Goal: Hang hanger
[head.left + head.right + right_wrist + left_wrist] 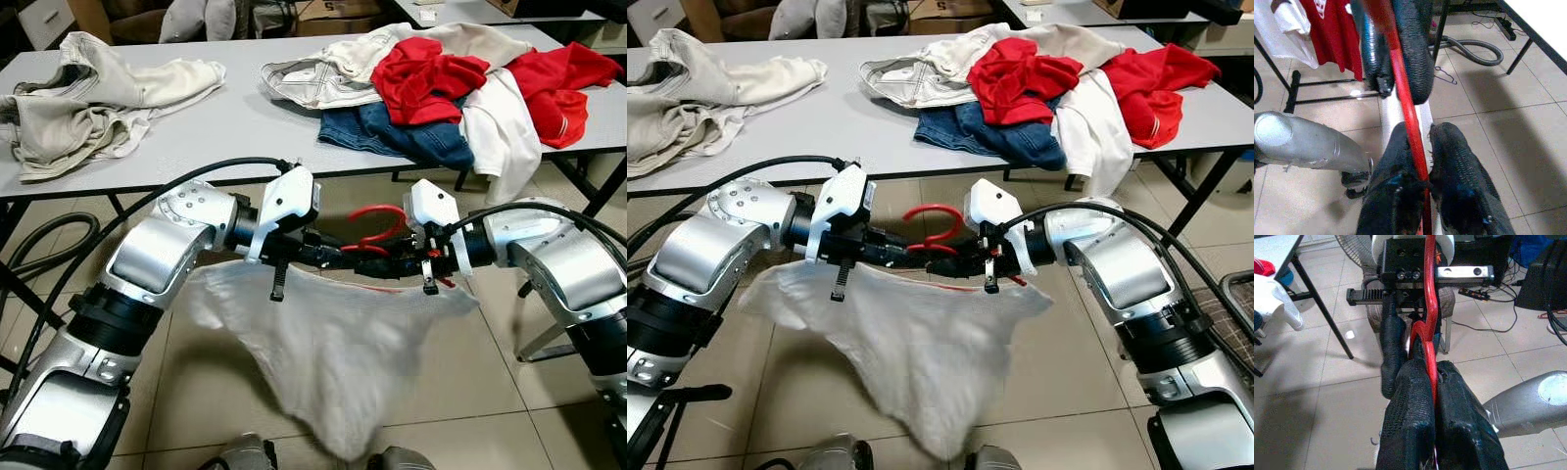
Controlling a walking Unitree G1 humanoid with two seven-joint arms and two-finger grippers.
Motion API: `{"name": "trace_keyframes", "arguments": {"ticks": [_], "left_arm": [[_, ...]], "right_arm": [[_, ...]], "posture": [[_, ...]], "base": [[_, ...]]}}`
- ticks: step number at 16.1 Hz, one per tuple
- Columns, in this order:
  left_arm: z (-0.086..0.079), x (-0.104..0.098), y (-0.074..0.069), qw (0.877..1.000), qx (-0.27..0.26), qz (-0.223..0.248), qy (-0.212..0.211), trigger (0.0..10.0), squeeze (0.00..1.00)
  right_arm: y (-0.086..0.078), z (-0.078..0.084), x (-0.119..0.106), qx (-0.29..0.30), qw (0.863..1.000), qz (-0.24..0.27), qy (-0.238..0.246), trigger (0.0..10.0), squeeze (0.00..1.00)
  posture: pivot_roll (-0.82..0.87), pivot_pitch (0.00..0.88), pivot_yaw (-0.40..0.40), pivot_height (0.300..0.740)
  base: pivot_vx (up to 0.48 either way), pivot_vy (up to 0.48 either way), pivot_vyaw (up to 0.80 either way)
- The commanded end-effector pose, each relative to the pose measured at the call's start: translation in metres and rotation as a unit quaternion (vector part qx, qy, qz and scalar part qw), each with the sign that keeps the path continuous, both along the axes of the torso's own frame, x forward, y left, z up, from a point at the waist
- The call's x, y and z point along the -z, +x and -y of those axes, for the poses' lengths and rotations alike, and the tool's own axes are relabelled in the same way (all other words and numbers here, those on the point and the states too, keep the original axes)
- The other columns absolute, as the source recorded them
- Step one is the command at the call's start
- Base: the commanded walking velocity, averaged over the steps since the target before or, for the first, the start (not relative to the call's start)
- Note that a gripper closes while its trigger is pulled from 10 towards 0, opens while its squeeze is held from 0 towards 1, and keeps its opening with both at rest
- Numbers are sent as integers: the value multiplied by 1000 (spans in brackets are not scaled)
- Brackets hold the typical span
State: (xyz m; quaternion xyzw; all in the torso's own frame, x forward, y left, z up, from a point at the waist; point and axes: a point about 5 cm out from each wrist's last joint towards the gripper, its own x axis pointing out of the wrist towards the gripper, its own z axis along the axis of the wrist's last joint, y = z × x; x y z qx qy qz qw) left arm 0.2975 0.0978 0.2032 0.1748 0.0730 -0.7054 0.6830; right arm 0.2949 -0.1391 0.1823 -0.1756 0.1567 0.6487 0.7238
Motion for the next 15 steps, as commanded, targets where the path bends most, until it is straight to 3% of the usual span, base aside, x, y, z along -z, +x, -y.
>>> {"name": "trace_keyframes", "arguments": {"ticks": [1,2,5,6,7,11,13,15], "left_arm": [[4,-12,0,999,18,24,-20,10000,0],[4,-12,0,999,17,24,-21,9569,0],[5,-14,1,999,15,11,-42,10000,0],[5,-15,0,998,20,3,-54,10000,212],[5,-17,0,998,25,-3,-63,10000,1000],[-1,-17,-3,997,35,-20,-64,10000,1000],[-9,-9,-9,997,40,-44,-43,10000,1000],[-20,3,-10,998,1,-50,-28,10000,1000]], "right_arm": [[4,6,-7,30,999,13,14,0,0],[4,6,-7,33,999,16,19,0,0],[2,6,-7,37,999,19,20,0,0],[1,6,-6,38,999,19,20,0,0],[0,7,-6,42,999,18,20,0,0],[-4,16,-2,58,998,14,8,0,0],[-13,26,8,88,996,-2,1,0,0],[-26,38,27,138,990,-32,-3,0,0]], "posture": [[-130,0,38,740],[-131,0,39,740],[-137,0,44,740],[-139,0,46,740],[-142,0,48,740],[-151,0,52,740],[-144,0,31,740],[-137,0,8,740]], "base": [[0,0,0],[0,0,0],[0,0,0],[0,0,0],[0,0,0],[0,0,0],[0,0,0],[0,0,0]]}}
